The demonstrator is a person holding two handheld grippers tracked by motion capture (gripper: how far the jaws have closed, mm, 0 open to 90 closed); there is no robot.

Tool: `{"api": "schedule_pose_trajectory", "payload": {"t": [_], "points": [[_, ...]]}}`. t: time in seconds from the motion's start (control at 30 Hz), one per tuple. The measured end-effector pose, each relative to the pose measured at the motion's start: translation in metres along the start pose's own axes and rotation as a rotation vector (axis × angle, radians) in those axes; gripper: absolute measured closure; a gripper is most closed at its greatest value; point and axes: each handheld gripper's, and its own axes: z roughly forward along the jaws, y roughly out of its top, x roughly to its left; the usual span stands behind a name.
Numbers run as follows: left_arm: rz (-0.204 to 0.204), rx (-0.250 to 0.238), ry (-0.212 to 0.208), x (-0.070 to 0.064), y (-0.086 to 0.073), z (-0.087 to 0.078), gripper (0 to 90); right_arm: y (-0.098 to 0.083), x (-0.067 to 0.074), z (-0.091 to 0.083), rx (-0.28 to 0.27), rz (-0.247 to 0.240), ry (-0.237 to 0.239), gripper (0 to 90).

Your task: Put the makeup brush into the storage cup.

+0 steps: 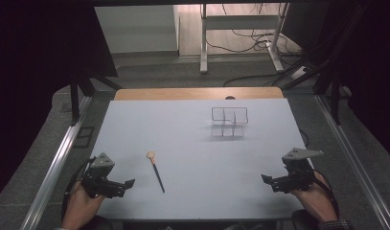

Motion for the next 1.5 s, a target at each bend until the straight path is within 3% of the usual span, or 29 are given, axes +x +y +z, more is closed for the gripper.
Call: {"api": "schedule_pose_trajectory", "payload": {"t": [0.3, 1.07, 1.5], "points": [[-0.019, -0.005, 0.007, -0.001, 0.007, 0.004, 0.0, 0.000, 0.001, 0.001, 0.002, -0.003, 0.000, 0.0], [0.027, 0.002, -0.031, -0.007, 0.026, 0.021, 0.0, 0.001, 0.001, 0.003, 0.012, 0.005, -0.007, 0.0], [0.043, 0.063, -0.009, -0.009, 0.038, 0.033, 0.0, 0.001, 0.000, 0.003, 0.014, 0.016, -0.004, 0.0]]}}
